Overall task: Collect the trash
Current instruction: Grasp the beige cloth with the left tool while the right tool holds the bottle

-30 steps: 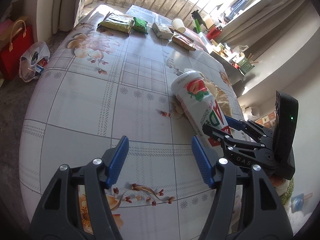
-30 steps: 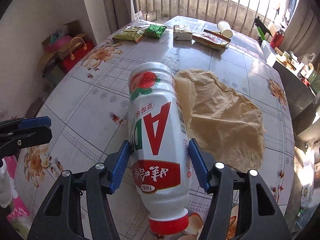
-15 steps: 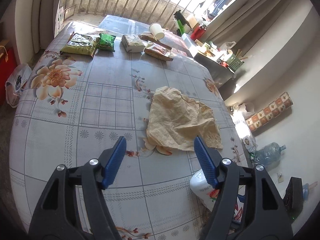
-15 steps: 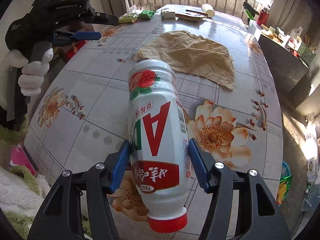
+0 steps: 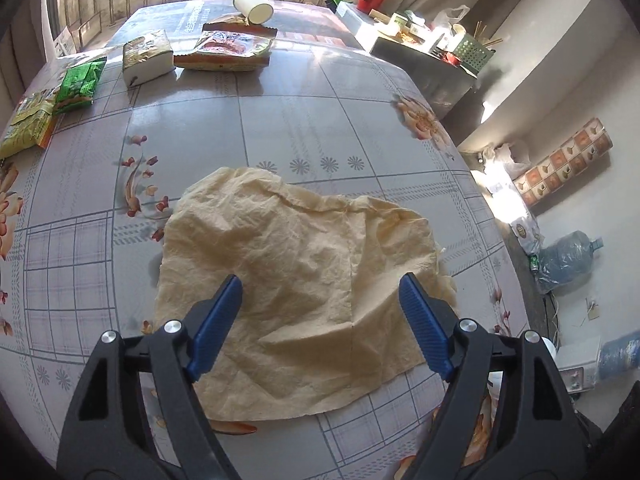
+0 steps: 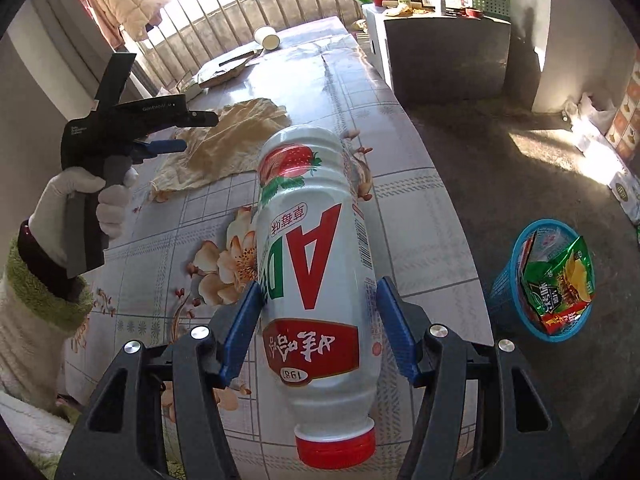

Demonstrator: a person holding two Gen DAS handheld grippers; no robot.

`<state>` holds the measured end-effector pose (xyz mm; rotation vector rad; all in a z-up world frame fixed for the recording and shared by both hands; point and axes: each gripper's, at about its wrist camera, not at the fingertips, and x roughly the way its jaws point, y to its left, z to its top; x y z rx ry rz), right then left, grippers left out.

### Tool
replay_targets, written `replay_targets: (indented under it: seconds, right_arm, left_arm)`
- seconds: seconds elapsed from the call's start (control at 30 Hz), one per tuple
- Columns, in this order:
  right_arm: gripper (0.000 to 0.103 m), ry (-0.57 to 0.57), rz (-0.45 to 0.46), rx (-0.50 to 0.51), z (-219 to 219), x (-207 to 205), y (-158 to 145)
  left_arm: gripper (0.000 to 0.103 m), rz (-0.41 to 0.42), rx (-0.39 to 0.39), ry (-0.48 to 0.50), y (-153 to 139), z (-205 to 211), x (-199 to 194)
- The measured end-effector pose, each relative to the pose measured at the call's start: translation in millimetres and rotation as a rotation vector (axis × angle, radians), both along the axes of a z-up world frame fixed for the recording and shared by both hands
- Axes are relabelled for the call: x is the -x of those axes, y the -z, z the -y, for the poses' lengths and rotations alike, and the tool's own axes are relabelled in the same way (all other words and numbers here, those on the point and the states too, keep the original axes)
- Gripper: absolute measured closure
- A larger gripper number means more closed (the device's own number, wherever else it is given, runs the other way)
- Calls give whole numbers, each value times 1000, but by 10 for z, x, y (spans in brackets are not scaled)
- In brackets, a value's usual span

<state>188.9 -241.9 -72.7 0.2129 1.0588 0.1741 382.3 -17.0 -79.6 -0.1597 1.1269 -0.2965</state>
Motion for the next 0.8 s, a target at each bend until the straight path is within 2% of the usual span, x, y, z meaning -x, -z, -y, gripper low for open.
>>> replay_targets:
  seconds: [0.2,0.23,0.3,0.33,0.43,0.5,0.57,0.8]
  right_arm:
    - [45,21,14,-41,63,3,21]
    - [45,24,14,-46,69,-2,27]
    - [45,25,15,-53,90,1,28]
    - [45,26,17,-54,91,0,31]
    - [45,29,21,-54,98,9,30]
    - [45,34,23,-53,92,5,31]
    - [45,36,24,-50,85,12,29]
    - [45,33,21,-34,43,-1,12]
  left_arm:
    - [26,54,-182,72,80,258,45]
    - [28,69,-213,84,84,283,69]
    - [42,107,-272,110,85,314,125]
    - [45,120,-266,125,77,305,140]
    - [64,137,-269,149,45,307,194]
    - [86,143,-273,157,31,311,217]
    - [96,144,-278,158,36,310,251]
    - [99,139,-205,127,-77,69,517]
